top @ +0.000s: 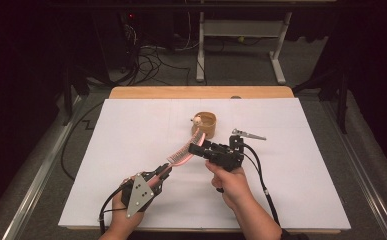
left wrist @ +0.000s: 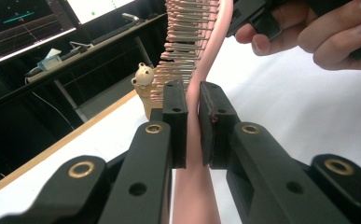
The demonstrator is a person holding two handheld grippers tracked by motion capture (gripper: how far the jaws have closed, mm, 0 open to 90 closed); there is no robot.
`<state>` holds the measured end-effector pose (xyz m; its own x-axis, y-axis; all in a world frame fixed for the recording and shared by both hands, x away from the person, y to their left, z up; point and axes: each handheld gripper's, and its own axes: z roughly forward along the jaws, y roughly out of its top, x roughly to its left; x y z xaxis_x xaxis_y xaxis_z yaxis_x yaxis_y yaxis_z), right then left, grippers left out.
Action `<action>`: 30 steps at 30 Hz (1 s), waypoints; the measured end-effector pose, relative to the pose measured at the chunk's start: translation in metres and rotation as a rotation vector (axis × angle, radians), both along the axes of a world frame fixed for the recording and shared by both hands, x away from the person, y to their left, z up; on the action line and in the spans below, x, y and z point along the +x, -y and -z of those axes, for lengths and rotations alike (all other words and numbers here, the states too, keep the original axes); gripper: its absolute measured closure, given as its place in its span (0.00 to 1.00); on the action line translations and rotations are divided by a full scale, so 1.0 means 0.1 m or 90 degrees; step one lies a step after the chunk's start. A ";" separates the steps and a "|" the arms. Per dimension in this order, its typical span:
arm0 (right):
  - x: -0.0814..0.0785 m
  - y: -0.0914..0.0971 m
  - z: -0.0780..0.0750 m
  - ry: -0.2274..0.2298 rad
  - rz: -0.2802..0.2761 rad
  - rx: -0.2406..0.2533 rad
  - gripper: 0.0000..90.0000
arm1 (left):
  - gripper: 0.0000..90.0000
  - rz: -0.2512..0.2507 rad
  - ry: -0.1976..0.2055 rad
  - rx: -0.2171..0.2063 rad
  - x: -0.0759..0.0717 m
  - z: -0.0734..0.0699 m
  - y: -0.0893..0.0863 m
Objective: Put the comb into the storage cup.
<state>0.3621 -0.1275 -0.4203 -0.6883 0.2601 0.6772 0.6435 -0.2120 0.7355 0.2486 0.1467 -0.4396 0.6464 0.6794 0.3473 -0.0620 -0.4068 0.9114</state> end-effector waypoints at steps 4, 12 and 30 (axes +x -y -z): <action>-0.02 -0.01 -0.01 0.010 0.010 -0.024 0.22 | 1.00 -0.006 0.007 -0.016 -0.01 -0.02 -0.01; -0.01 0.01 -0.04 0.011 0.028 -0.025 0.23 | 1.00 0.012 0.008 -0.006 -0.01 -0.01 0.01; -0.04 0.09 -0.18 0.042 0.049 -0.045 0.23 | 0.91 -0.003 -0.060 -0.047 0.11 0.05 -0.14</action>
